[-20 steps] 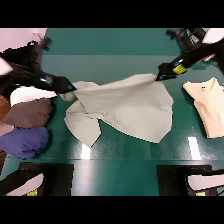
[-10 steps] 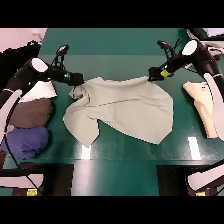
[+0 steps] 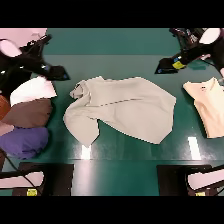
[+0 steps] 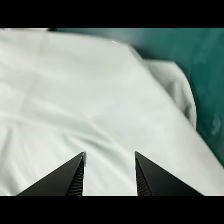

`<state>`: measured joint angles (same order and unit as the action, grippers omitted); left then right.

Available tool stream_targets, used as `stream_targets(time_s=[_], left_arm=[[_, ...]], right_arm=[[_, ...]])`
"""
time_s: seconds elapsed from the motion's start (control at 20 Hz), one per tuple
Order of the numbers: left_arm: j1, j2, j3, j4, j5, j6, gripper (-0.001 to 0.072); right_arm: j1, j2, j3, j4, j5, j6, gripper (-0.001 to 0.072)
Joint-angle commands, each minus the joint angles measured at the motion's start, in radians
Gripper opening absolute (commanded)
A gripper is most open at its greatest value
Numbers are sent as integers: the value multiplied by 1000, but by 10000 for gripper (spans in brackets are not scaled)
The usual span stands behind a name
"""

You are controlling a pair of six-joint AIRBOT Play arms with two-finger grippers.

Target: Fold the shirts.

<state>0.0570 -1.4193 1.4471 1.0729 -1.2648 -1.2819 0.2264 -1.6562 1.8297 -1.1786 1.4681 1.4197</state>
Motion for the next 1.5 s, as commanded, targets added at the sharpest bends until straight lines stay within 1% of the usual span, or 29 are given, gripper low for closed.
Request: stream_targets(time_s=[0.0,0.05,0.15,0.2,0.25,0.3,0.45,0.65,0.7,0.75,0.8,0.85,0.9,0.95,1.1,1.2,1.35,1.45], left_arm=[[125,116,-177,-1,-105,2,458],[140,150,-269,-2,-93,8,458],[137,197,-437,-10,-26,9,458],[137,204,-509,-16,8,9,458],[136,202,-562,-30,39,16,459],[136,202,-611,-48,75,31,459],[136,202,-701,-89,166,68,459],[136,202,-743,-84,211,68,457],[136,202,-743,-86,214,67,428],[136,202,-743,-85,221,68,247],[136,202,-743,-86,232,68,138],[136,202,-743,-92,237,67,124],[136,202,-742,-101,237,67,92],[136,203,-735,-105,235,67,24],[136,203,-666,-109,183,67,23],[136,203,-620,-112,145,67,24],[136,203,-600,-142,154,68,24],[136,203,-600,-165,164,68,24]], right_arm=[[-46,126,-150,8,37,-27,369],[-57,167,-210,8,17,-27,369],[-67,236,-310,8,-23,-33,370],[-69,262,-351,8,-35,-34,401],[-68,284,-386,8,-41,-33,489],[-68,302,-421,8,-43,-33,507],[-66,347,-505,8,-54,-33,507],[-66,391,-579,8,-56,-32,507],[-68,400,-592,6,-56,-32,507],[-68,410,-606,5,-56,-32,506],[-68,420,-620,5,-61,-32,506],[-68,431,-637,4,-63,-32,506],[-70,445,-663,0,-64,-27,506],[-78,459,-693,0,-61,-21,507],[-137,525,-830,0,-51,6,506],[-194,584,-951,0,-29,45,506],[-246,653,-1127,10,-22,112,506],[-247,674,-1226,66,-59,121,503]])
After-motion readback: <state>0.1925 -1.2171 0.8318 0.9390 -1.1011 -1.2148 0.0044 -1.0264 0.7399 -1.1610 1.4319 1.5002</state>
